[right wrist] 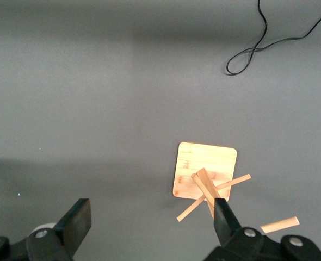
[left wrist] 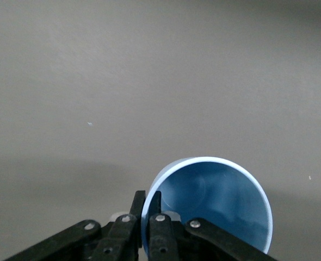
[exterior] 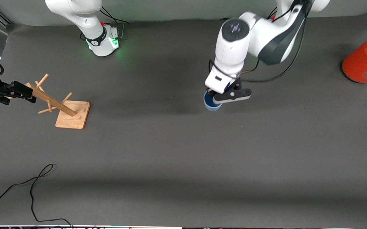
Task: Rotate and upright cup with both arms
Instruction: 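Set the cup upright on the table with the left gripper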
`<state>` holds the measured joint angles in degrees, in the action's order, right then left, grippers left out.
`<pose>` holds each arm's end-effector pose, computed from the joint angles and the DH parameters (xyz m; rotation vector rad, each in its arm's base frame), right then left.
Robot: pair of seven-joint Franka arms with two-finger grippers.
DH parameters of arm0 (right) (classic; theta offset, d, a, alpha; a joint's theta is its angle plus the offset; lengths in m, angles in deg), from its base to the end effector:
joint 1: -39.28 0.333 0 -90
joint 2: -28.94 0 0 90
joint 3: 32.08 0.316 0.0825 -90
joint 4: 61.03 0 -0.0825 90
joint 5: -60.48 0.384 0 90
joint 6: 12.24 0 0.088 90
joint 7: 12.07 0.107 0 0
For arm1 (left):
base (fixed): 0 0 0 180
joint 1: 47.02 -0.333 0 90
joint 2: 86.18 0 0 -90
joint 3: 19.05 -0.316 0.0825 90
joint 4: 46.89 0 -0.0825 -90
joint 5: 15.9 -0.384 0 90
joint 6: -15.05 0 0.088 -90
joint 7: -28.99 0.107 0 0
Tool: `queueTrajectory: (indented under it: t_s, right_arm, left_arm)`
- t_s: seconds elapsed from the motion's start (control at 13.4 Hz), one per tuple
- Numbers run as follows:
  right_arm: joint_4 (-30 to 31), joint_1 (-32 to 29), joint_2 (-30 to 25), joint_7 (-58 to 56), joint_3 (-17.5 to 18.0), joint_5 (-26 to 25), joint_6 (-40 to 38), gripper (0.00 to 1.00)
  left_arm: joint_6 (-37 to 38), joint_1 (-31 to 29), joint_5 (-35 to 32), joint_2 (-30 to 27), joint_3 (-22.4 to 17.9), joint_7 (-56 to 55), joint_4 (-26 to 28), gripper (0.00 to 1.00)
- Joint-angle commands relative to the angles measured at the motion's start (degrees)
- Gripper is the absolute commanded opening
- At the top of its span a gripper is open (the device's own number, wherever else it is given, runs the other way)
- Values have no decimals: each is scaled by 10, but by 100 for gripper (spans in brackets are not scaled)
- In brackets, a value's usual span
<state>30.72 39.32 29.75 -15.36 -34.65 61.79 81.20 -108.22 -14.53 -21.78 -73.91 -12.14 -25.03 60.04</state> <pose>0.5635 -0.0224 0.6075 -3.1200 -0.0188 -0.0257 0.4830 -0.3865 0.4094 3.1111 0.3210 0.1494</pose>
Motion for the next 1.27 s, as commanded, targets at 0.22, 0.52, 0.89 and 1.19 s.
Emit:
queueTrajectory:
  t_s: [0.22,0.52,0.89,1.19]
  right_arm:
    - [2,-1,-7,-7,2,-7,2,100]
    - [2,-1,-7,-8,2,-7,2,100]
    - [3,-1,-7,-8,2,-7,2,100]
    - [3,-1,-6,-8,2,-7,2,100]
  left_arm:
    - [-128,18,-9,125,0,-71,-4,0]
    - [-140,27,-12,151,0,-73,-2,0]
    - [-163,27,-12,168,0,-80,-4,29]
    - [-125,27,-12,143,0,-86,-17,100]
